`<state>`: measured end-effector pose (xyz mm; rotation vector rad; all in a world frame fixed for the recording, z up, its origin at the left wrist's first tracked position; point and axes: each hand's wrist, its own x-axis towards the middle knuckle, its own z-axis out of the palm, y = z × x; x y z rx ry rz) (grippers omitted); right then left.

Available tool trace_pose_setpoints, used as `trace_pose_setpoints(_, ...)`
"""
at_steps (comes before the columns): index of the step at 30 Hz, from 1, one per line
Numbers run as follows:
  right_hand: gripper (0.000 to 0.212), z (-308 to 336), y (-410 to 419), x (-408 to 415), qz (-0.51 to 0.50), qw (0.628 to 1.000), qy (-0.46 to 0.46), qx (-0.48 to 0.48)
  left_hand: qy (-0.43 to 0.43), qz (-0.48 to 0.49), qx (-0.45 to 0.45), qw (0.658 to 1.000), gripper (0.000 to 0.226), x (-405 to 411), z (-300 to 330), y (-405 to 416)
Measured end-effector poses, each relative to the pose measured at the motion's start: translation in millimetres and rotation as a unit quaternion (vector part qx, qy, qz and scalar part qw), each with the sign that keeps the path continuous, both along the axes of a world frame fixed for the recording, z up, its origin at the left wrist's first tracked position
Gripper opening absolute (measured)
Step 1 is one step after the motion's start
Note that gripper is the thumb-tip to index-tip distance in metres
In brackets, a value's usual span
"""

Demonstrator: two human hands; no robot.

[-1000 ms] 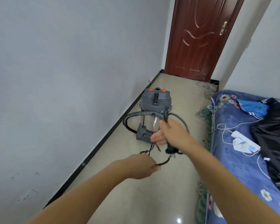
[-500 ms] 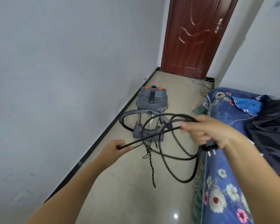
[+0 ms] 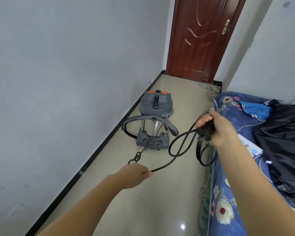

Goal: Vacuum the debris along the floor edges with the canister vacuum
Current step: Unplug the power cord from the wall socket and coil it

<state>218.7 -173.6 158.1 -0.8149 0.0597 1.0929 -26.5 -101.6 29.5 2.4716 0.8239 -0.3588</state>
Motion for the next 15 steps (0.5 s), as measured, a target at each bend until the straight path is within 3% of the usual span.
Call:
trace_pose_setpoints(2, 0.040, -5, 15, -21, 0.031, 0.982, -0.176, -0.056, 0.016, -0.054, 0.012, 0.998, 0.044, 28, 15, -10)
trace_pose_setpoints(3, 0.039, -9, 20, -32, 0.069, 0.949, -0.295, -0.088, 0.008, -0.074, 0.021, 0.997, 0.044, 40, 22, -13)
trace_pose_setpoints(4, 0.037, -15, 23, -41, 0.116, 0.891, -0.422, -0.119, -0.005, -0.091, 0.037, 0.995, 0.045, 49, 29, -16)
trace_pose_setpoints(5, 0.034, -22, 24, -48, 0.169, 0.804, -0.550, -0.150, -0.023, -0.100, 0.054, 0.993, 0.044, 57, 35, -16)
trace_pose_setpoints(7, 0.030, -39, 21, -55, 0.297, 0.580, -0.733, -0.196, -0.074, -0.083, 0.084, 0.990, 0.040, 65, 42, -10)
trace_pose_setpoints(8, 0.028, -48, 19, -55, 0.338, 0.497, -0.771, -0.210, -0.103, -0.062, 0.095, 0.988, 0.037, 66, 43, -5)
trace_pose_setpoints(9, 0.027, -55, 14, -54, 0.363, 0.471, -0.774, -0.218, -0.128, -0.043, 0.103, 0.985, 0.034, 66, 42, 0)
trace_pose_setpoints(10, 0.028, -60, 10, -51, 0.380, 0.487, -0.755, -0.218, -0.151, -0.030, 0.108, 0.982, 0.030, 65, 40, 3)
trace_pose_setpoints(13, 0.027, -69, 1, -41, 0.411, 0.614, -0.647, -0.188, -0.230, 0.012, 0.087, 0.969, 0.021, 66, 33, 2)
trace_pose_setpoints(15, 0.027, -64, 1, -35, 0.416, 0.647, -0.614, -0.178, -0.275, 0.042, 0.062, 0.959, 0.018, 70, 30, 3)
